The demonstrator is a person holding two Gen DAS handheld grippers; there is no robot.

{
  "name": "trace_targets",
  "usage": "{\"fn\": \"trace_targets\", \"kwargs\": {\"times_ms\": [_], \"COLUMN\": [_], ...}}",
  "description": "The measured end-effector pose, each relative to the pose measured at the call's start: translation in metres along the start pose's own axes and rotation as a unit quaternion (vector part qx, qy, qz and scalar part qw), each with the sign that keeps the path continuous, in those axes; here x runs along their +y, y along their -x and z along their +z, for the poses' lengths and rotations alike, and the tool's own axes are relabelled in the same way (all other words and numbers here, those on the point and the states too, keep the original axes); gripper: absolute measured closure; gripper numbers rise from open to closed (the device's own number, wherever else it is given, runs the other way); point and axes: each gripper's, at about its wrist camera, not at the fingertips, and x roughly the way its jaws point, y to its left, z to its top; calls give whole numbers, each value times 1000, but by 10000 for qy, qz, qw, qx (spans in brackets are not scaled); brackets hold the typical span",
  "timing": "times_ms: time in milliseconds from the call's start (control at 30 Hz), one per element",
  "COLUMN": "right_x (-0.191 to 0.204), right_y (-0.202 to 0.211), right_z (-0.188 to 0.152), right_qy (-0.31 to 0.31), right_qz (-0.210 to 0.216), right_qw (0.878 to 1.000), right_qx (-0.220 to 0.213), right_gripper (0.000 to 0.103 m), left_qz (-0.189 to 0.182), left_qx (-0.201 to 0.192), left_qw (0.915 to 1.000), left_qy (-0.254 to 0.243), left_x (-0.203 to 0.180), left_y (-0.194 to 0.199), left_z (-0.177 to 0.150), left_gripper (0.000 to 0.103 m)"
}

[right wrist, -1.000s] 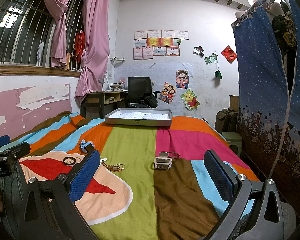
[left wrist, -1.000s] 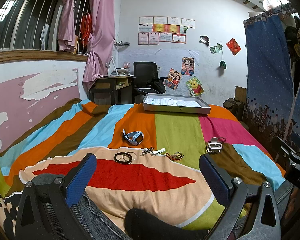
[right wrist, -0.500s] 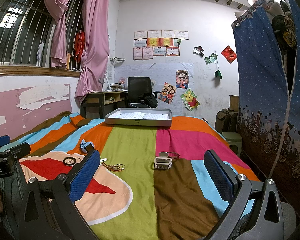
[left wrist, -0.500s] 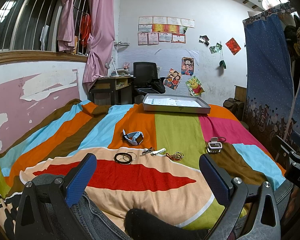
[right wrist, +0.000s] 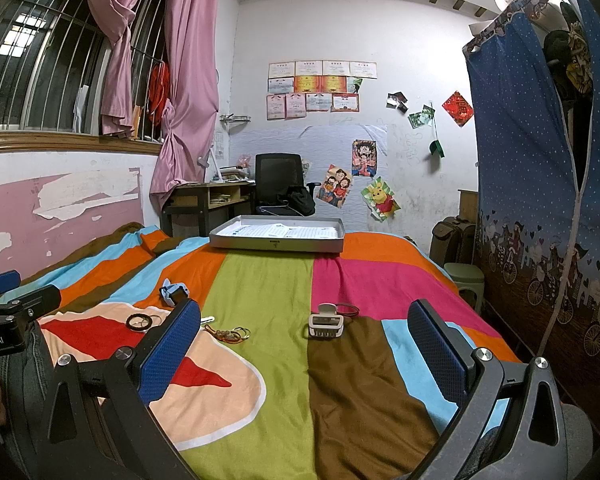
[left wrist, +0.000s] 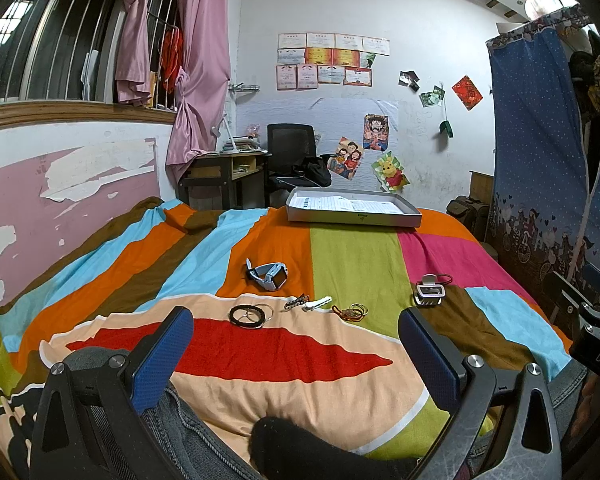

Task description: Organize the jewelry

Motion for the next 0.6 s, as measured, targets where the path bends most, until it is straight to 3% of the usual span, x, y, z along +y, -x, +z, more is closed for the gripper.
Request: {"fn": "trace_targets", "kwargs": {"times_ms": [267, 367, 600], "right_x": [-1, -1, -6], "right_y": [-3, -8, -21], "right_z": [-2, -2, 3], "right_qy": [4, -22, -207], "right_qz": [21, 85, 188], "right_qw": [10000, 9999, 9995], "right_qx": [24, 115, 115], "right_gripper": [1, 1, 1], "left_qz": [-26, -233, -426], "left_qx": [76, 137, -88], "left_qw": [10000, 9995, 9974], "left_qy": [30, 187, 580], "left_x": [1, 10, 19], "left_y": [-2, -5, -15], "left_z": [0, 0, 29], "left_gripper": [0, 0, 0]}}
